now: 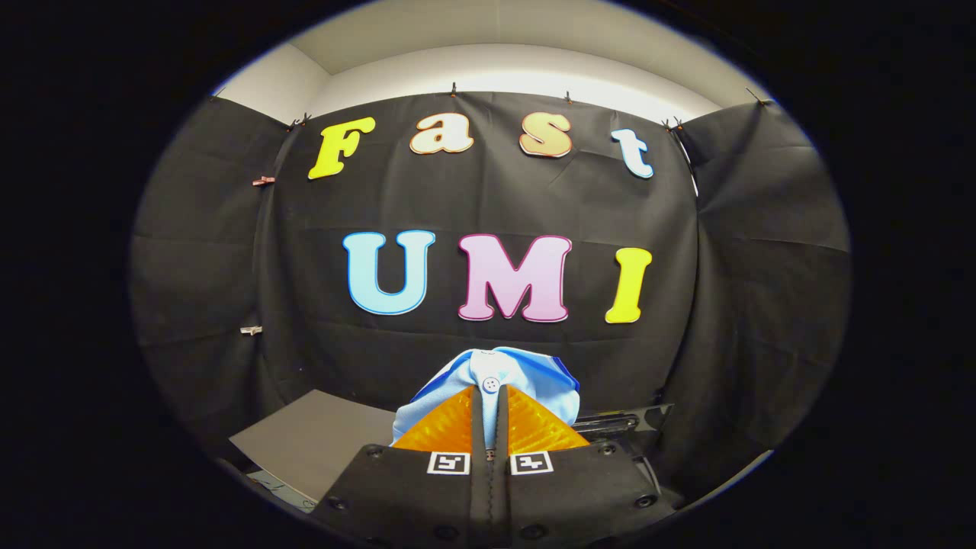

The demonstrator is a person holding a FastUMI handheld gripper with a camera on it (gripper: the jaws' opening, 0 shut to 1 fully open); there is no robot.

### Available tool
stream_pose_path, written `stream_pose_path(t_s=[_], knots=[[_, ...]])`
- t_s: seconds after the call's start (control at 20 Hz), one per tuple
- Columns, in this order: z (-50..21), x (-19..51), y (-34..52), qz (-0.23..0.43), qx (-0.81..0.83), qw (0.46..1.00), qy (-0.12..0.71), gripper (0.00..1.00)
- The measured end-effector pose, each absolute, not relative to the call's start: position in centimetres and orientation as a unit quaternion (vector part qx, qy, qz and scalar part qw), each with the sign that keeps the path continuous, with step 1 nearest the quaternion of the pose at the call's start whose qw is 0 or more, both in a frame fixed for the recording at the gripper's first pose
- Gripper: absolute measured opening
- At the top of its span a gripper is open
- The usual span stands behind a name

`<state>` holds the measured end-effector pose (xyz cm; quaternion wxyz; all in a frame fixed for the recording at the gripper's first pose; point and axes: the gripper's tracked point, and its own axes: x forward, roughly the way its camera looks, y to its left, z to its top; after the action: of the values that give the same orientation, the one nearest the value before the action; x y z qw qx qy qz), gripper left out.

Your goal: Put the clothes into the washing machine and then close the washing machine lid.

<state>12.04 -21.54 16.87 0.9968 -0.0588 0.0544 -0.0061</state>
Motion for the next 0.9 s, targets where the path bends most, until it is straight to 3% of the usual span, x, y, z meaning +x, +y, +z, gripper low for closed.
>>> stream_pose_path(t_s=[0.5, 0.9], knots=[[13.3, 15.1, -33.0, -0.053, -0.070, 0.994, 0.062, 0.05], [3.9, 16.7, -40.2, -0.101, -0.070, 0.987, 0.103, 0.05]])
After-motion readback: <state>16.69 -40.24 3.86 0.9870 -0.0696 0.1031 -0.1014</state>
